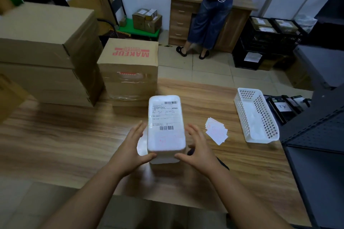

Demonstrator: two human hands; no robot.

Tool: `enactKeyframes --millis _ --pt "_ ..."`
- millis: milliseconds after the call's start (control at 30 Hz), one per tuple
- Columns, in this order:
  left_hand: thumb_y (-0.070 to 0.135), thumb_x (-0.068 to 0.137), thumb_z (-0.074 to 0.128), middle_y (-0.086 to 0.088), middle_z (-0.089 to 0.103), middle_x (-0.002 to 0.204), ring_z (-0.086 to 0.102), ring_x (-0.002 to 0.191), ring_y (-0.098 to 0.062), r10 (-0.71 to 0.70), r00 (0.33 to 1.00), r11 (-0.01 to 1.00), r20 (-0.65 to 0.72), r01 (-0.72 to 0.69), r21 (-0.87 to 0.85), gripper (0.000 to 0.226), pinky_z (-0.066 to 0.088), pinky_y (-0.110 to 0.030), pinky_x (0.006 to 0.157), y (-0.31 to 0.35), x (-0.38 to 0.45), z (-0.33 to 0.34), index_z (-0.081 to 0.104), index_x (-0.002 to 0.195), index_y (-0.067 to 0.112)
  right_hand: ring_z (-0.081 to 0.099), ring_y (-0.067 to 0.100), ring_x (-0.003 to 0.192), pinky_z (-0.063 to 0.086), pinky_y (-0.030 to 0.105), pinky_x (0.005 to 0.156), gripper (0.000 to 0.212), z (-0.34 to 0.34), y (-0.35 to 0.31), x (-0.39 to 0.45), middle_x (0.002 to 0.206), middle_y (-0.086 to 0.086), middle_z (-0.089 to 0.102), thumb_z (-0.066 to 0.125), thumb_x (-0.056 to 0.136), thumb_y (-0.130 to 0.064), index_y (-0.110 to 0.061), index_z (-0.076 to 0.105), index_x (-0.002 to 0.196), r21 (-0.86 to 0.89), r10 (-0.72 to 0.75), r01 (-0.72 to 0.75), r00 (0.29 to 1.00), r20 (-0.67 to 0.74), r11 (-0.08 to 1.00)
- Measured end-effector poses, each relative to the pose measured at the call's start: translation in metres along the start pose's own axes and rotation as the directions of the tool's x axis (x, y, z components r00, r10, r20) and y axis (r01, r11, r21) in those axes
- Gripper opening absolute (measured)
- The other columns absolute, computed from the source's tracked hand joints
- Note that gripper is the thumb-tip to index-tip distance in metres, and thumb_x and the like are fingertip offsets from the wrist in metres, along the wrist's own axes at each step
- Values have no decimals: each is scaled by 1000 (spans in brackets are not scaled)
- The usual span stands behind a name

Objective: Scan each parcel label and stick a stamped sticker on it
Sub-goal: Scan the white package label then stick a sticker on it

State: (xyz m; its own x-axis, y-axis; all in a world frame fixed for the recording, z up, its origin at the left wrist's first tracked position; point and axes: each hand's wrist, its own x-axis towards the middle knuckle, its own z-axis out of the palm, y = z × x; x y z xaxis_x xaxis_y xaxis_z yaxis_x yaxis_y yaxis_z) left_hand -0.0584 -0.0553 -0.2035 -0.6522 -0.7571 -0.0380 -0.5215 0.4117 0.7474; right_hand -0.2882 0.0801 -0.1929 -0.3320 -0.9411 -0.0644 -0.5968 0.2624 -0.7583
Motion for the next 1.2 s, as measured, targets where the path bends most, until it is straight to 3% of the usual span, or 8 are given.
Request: enactKeyframes --millis 167,333,533,700,767,900,1100,1200 --pt "44 64 85 32 46 130 44 124 0 -89 996 993 20 90 -73 91 40 -20 96 27 6 10 29 132 64 31 5 142 38 36 113 119 -9 2 22 156 -16 27 89 58 -45 -51 14 150 135 96 -122 978 186 983" --pt "44 64 83 22 48 135 46 120 7 -126 983 984 -136 107 -140 98 43 -23 94 51 -14 12 27 144 54 46 -14 117 45 7 81 96 -30 -7 24 128 -33 45 86 65 -34 -69 25 130 185 -73 41 982 175 982" --pt "36 69 86 23 35 146 44 125 7 45 910 997 -413 -68 -41 104 43 -22 98 101 -48 -38 21 150 45 37 -3 133 44 23 102 118 -65 -68 29 147 -13 35 87 61 -51 -41 16 154 123 -399 389 913 79 913" --pt "48 66 79 12 34 148 35 134 4 191 820 982 -540 -159 106 104 34 -18 108 137 -71 -109 25 152 27 30 -12 134 33 4 101 116 -91 -148 28 153 -10 31 90 65 -40 -42 13 153 78 -574 572 819 7 817" --pt "48 66 78 8 34 149 32 136 6 221 789 975 -573 -161 154 104 33 -21 111 146 -89 -134 27 153 21 32 -4 138 40 21 108 117 -90 -177 21 155 -10 29 88 66 -46 -41 12 155 54 -610 609 793 -4 791" --pt "53 65 75 13 31 151 35 136 0 195 736 981 -648 -136 141 105 40 -37 110 145 -144 -171 21 153 35 31 11 144 40 46 111 118 -68 -236 -2 157 -9 27 86 66 -51 -46 7 154 31 -677 677 736 5 736" --pt "32 72 86 22 36 143 40 130 1 106 574 993 -812 -16 119 108 41 -34 105 116 -272 -222 13 148 54 31 4 142 40 37 112 107 9 -348 -58 157 -15 24 84 72 -42 -37 15 155 140 -829 817 549 105 559" --pt "33 71 85 26 35 142 39 131 1 49 486 993 -872 72 96 108 41 -38 108 97 -342 -238 11 145 61 29 -4 140 37 14 105 110 66 -388 -92 158 -16 22 83 75 -37 -48 6 152 237 -863 830 480 158 505"
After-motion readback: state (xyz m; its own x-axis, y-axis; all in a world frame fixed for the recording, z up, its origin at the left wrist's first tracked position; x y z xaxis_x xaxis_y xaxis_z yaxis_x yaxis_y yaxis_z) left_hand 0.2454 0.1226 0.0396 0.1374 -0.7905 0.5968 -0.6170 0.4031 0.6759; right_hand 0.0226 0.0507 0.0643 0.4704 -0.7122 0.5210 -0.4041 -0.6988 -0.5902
